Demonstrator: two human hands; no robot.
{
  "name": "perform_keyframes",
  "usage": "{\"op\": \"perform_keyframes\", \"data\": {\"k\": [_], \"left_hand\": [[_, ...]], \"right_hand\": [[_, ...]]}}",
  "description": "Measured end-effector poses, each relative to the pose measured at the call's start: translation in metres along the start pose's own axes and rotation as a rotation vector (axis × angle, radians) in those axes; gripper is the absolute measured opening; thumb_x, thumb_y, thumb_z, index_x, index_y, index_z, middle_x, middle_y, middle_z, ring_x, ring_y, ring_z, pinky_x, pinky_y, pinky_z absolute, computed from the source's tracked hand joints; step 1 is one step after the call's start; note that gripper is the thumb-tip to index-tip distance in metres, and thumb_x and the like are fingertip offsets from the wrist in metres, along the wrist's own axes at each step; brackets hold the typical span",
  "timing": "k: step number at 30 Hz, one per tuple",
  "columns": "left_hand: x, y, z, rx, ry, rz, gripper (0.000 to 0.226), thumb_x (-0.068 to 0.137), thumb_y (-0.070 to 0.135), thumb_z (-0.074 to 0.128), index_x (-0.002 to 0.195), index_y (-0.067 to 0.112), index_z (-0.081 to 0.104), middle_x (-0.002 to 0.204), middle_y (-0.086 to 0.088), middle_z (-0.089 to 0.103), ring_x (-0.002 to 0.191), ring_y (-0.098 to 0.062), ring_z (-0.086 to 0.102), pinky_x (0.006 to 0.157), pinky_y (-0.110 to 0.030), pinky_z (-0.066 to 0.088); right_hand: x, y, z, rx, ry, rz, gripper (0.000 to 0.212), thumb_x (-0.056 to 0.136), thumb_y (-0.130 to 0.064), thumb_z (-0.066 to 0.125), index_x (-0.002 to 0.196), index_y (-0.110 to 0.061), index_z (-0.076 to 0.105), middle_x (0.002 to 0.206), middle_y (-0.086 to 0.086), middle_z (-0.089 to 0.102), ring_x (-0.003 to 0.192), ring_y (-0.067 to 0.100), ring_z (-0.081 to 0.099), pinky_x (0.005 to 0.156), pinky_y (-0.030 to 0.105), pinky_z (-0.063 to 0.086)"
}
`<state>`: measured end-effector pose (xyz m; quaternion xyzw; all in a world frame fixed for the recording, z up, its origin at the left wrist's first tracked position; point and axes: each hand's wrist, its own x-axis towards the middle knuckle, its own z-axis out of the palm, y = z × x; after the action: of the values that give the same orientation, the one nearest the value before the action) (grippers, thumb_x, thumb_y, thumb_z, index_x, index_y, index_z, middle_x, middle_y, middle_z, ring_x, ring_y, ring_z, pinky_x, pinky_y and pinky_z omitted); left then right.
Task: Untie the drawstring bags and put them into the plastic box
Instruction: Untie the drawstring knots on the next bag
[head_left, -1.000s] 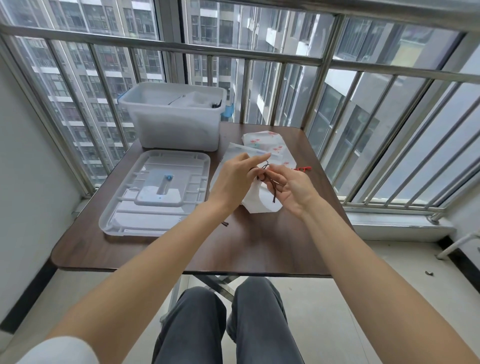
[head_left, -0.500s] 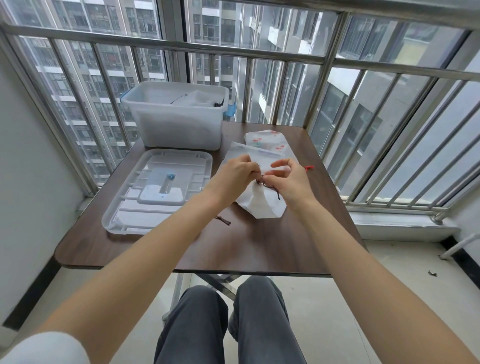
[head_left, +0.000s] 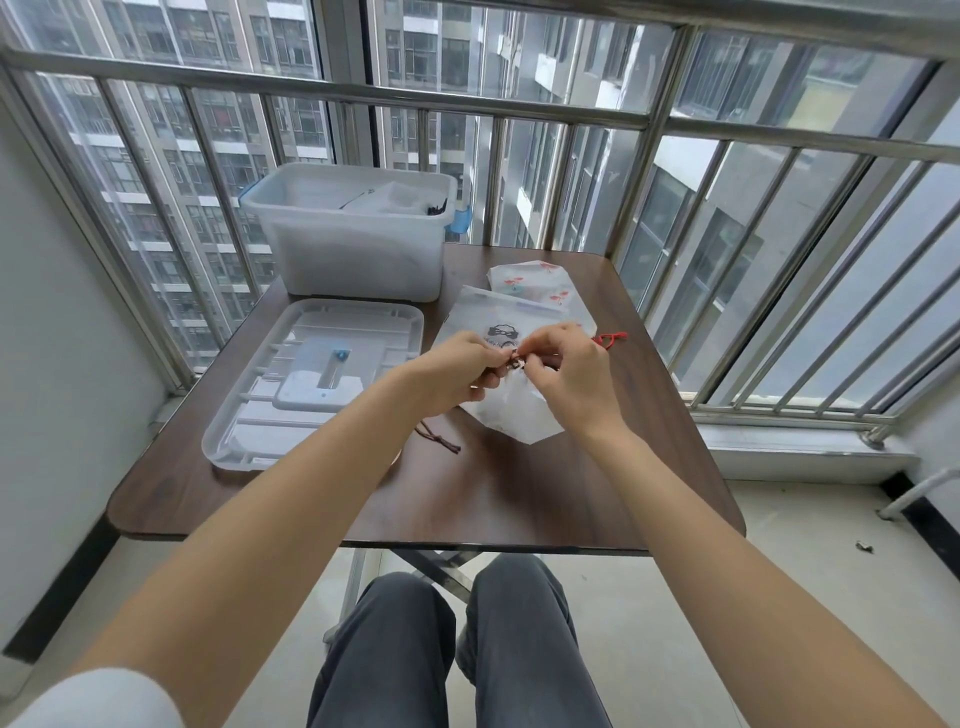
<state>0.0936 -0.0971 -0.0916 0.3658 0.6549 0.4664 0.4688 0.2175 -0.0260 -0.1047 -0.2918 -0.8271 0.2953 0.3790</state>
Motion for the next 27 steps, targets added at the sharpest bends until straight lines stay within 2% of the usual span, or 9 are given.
{"op": "perform_keyframes", "data": {"k": [4, 6, 9, 11, 15, 19, 22, 24, 27], "left_hand": [[0.001, -0.002, -0.002, -0.11, -0.005, -0.082, 0.024, 0.099, 0.014, 0.043, 0.078, 0.012, 0.055, 0.06, 0.003, 0.042, 0.054, -0.007, 0.034, 0.053, -0.02, 0.022], [0.0, -0.002, -0.002, -0.122, 0.006, -0.113, 0.025, 0.098, 0.014, 0.045, 0.076, 0.013, 0.056, 0.059, 0.003, 0.042, 0.053, -0.006, 0.034, 0.053, -0.02, 0.022], [-0.001, -0.002, 0.0, -0.11, -0.012, -0.119, 0.026, 0.098, 0.015, 0.045, 0.075, 0.013, 0.057, 0.062, 0.003, 0.043, 0.055, -0.006, 0.035, 0.053, -0.019, 0.022], [-0.002, -0.001, 0.001, -0.129, -0.012, -0.101, 0.025, 0.098, 0.015, 0.045, 0.076, 0.013, 0.057, 0.064, 0.003, 0.043, 0.056, -0.006, 0.035, 0.053, -0.019, 0.022], [-0.003, 0.002, 0.0, -0.137, 0.032, -0.026, 0.023, 0.097, 0.014, 0.049, 0.076, 0.012, 0.058, 0.065, 0.002, 0.046, 0.056, -0.006, 0.036, 0.051, -0.017, 0.023], [-0.005, 0.003, -0.002, -0.088, 0.128, 0.07, 0.025, 0.095, 0.018, 0.053, 0.075, 0.009, 0.065, 0.066, 0.001, 0.05, 0.06, -0.008, 0.038, 0.054, -0.019, 0.027], [-0.007, 0.002, -0.003, -0.036, 0.193, 0.128, 0.02, 0.092, 0.022, 0.058, 0.08, 0.011, 0.07, 0.066, 0.003, 0.055, 0.064, -0.009, 0.042, 0.059, -0.022, 0.031], [-0.008, 0.002, -0.005, 0.02, 0.265, 0.189, 0.014, 0.088, 0.023, 0.063, 0.085, 0.013, 0.072, 0.067, 0.005, 0.059, 0.065, -0.006, 0.046, 0.059, -0.019, 0.035], [-0.009, 0.002, -0.013, 0.103, 0.403, 0.325, 0.012, 0.084, 0.018, 0.069, 0.086, 0.006, 0.072, 0.066, 0.004, 0.063, 0.06, -0.003, 0.052, 0.058, -0.014, 0.039]], "right_hand": [[-0.004, -0.001, -0.002, 0.075, -0.044, 0.024, 0.014, 0.077, 0.0, 0.065, 0.088, -0.005, 0.072, 0.089, 0.002, 0.064, 0.08, 0.009, 0.062, 0.078, 0.006, 0.049], [-0.003, 0.001, -0.003, 0.078, -0.052, 0.015, 0.013, 0.075, -0.003, 0.072, 0.087, -0.005, 0.072, 0.09, 0.005, 0.066, 0.08, 0.011, 0.063, 0.078, 0.009, 0.051], [0.0, 0.004, -0.001, 0.005, -0.016, -0.044, 0.011, 0.071, -0.005, 0.076, 0.082, -0.004, 0.072, 0.087, 0.01, 0.069, 0.078, 0.017, 0.066, 0.075, 0.02, 0.053], [0.002, 0.005, 0.002, -0.06, 0.002, -0.114, 0.007, 0.072, -0.002, 0.074, 0.078, 0.0, 0.071, 0.085, 0.012, 0.069, 0.077, 0.021, 0.065, 0.07, 0.015, 0.049], [0.002, 0.002, 0.005, -0.138, 0.033, -0.203, 0.002, 0.078, 0.004, 0.065, 0.076, 0.004, 0.066, 0.085, 0.018, 0.066, 0.079, 0.029, 0.062, 0.072, 0.012, 0.037], [0.001, 0.0, 0.006, -0.138, 0.096, -0.18, 0.005, 0.081, 0.002, 0.065, 0.077, 0.004, 0.065, 0.083, 0.017, 0.066, 0.079, 0.027, 0.062, 0.072, 0.012, 0.036], [0.003, -0.005, 0.003, -0.144, 0.079, -0.175, 0.006, 0.083, 0.001, 0.062, 0.079, 0.004, 0.064, 0.085, 0.017, 0.066, 0.081, 0.027, 0.06, 0.072, 0.012, 0.035], [0.006, -0.006, -0.001, -0.158, 0.052, -0.179, 0.006, 0.086, 0.0, 0.059, 0.081, 0.004, 0.063, 0.086, 0.017, 0.064, 0.081, 0.027, 0.059, 0.072, 0.016, 0.038], [0.008, -0.003, -0.013, -0.224, 0.029, -0.185, 0.01, 0.09, -0.005, 0.056, 0.087, 0.004, 0.058, 0.088, 0.017, 0.061, 0.081, 0.029, 0.057, 0.074, 0.032, 0.044]]}}
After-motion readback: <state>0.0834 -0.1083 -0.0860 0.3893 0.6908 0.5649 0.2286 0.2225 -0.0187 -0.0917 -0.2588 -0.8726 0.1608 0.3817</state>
